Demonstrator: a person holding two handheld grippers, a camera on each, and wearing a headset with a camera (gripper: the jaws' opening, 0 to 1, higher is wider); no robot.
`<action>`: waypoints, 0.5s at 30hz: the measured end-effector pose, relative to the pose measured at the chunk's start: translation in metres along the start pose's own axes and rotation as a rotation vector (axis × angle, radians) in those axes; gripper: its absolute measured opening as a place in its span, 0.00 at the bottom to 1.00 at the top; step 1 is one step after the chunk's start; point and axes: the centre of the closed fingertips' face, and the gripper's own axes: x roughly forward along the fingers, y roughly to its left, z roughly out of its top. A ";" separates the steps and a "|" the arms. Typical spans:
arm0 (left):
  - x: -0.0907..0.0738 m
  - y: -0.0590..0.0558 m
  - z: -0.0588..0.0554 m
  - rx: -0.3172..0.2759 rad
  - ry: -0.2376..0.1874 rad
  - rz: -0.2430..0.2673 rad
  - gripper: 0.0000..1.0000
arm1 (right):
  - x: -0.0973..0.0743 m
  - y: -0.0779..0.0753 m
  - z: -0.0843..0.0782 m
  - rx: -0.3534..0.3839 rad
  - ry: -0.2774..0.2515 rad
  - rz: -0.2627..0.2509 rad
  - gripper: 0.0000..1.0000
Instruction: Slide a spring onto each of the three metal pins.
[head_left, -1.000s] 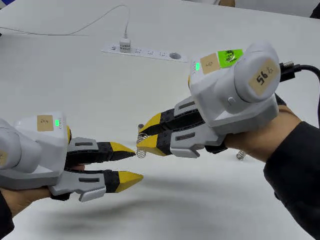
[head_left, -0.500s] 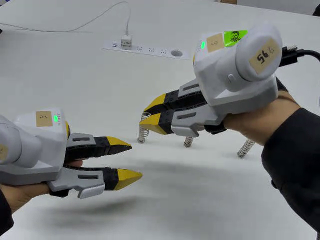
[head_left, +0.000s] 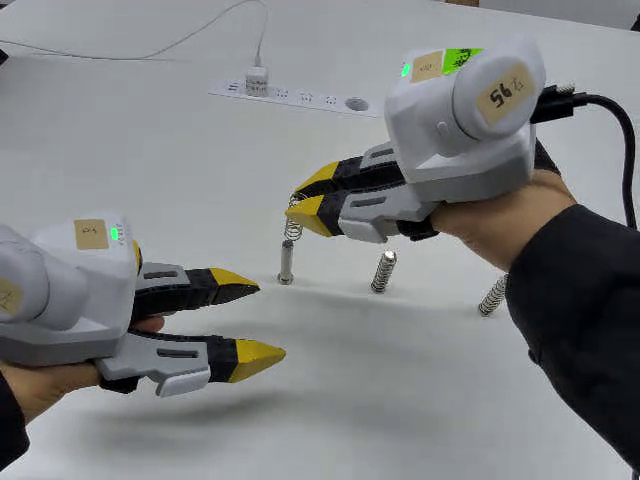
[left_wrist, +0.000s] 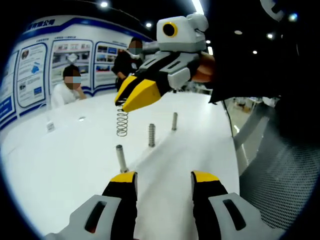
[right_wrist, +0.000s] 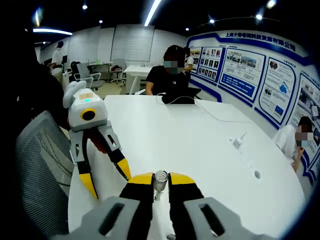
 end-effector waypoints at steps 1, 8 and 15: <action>0.000 0.000 0.000 -0.002 0.000 0.000 0.44 | 0.002 -0.001 -0.001 0.003 0.002 0.000 0.12; 0.000 0.000 -0.002 -0.011 0.002 0.003 0.47 | 0.011 -0.002 -0.011 0.019 0.029 0.014 0.12; 0.001 0.000 -0.003 -0.019 0.004 0.001 0.48 | 0.016 -0.002 -0.015 0.032 0.036 0.022 0.12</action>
